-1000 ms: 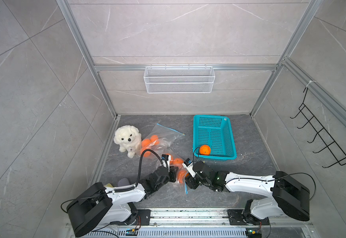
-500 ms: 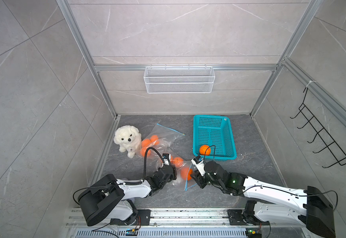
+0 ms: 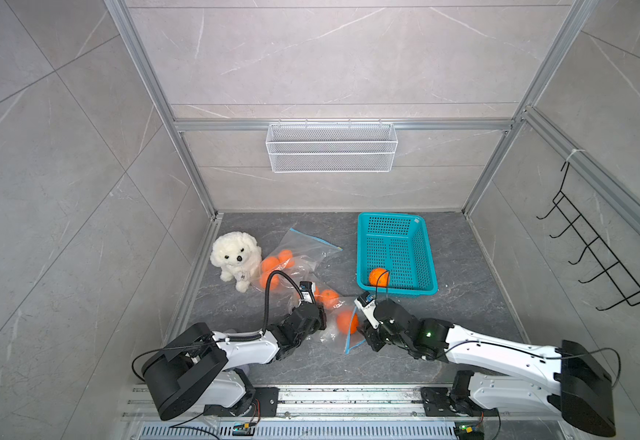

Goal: Open the zip-top bag and take out the orange
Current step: Pick up the orange from the zipper food storage bag.

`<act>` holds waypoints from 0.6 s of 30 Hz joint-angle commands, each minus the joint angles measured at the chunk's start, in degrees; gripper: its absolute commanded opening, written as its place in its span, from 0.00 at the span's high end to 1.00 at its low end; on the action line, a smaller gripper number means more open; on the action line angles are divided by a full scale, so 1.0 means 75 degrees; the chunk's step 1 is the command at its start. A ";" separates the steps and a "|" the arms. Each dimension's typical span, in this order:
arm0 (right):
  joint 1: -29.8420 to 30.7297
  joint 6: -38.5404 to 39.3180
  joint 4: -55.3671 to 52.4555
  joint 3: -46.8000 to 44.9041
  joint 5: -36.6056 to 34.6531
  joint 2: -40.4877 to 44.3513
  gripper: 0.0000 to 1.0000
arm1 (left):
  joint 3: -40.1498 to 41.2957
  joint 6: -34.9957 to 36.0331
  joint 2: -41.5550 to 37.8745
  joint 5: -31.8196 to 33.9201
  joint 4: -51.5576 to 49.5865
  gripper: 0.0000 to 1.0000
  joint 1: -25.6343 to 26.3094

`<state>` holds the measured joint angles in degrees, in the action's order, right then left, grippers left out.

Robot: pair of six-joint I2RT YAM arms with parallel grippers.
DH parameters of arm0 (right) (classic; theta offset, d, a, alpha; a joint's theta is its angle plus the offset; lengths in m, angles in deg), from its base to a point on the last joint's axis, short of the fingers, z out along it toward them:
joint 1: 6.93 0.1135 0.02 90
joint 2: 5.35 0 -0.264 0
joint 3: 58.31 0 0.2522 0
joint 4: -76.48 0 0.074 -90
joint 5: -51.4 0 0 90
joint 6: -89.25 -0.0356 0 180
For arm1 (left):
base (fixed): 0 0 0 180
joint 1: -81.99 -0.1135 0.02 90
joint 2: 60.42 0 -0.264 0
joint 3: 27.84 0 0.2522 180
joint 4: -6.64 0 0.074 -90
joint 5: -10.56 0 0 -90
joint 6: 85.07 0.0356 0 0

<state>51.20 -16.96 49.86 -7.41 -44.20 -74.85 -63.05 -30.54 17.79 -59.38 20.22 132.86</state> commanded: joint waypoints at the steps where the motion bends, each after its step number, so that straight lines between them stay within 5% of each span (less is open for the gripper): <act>1: 0.0031 0.0169 0.0202 0.0449 0.0154 -0.0362 0.56 | -0.0240 0.0087 0.0202 -0.0146 0.0361 0.84 0.0021; 4: 0.0042 0.0262 0.0681 0.0511 0.0493 -0.0691 0.23 | -0.0255 0.0050 0.0365 -0.0242 0.0548 0.84 0.0025; 5: 0.0040 0.0284 0.0715 0.0558 0.0376 -0.0826 0.20 | -0.0255 0.0043 0.0403 -0.0264 0.0578 0.84 0.0042; 14: 0.0043 0.0419 0.0358 0.1570 -0.0778 -0.2532 0.20 | -0.0215 0.0017 0.0481 -0.0272 0.0649 0.84 0.0049; 18: 0.0040 0.0437 0.0262 0.1701 -0.0795 -0.2720 0.36 | -0.0213 0.0020 0.0493 -0.0180 0.0610 0.84 0.0048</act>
<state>51.29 -14.23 53.58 4.33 -48.22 -94.21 -63.49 -30.62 21.31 -61.50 22.93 132.90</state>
